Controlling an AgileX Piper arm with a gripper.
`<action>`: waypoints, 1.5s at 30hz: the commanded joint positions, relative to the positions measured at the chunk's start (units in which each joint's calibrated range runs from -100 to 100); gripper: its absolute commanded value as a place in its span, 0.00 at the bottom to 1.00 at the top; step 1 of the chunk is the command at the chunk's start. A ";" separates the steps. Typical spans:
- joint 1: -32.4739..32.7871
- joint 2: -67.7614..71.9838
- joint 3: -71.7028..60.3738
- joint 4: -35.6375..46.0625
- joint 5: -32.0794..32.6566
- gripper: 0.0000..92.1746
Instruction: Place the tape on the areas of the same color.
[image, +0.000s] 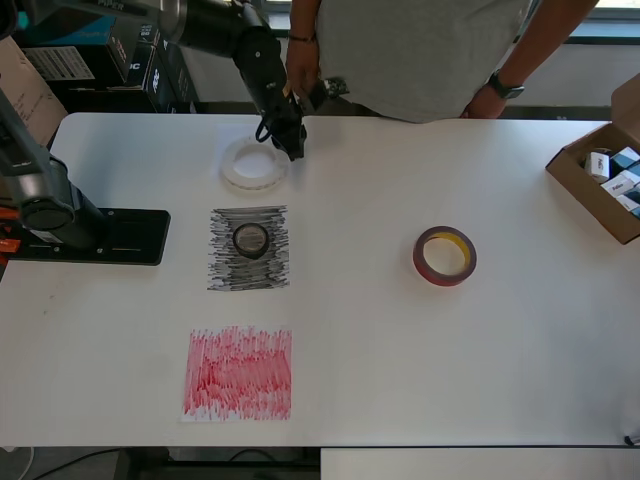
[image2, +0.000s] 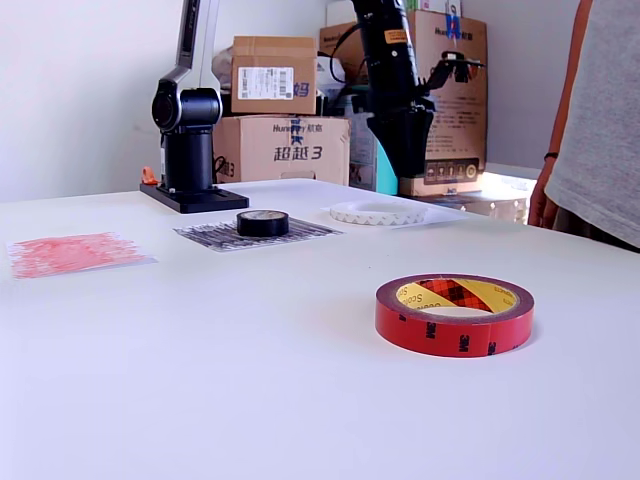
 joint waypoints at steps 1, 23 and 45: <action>-10.68 -0.40 -5.21 4.01 -0.13 0.29; -25.51 20.56 -60.55 28.53 3.56 0.30; -21.65 41.60 -73.73 29.72 11.25 0.30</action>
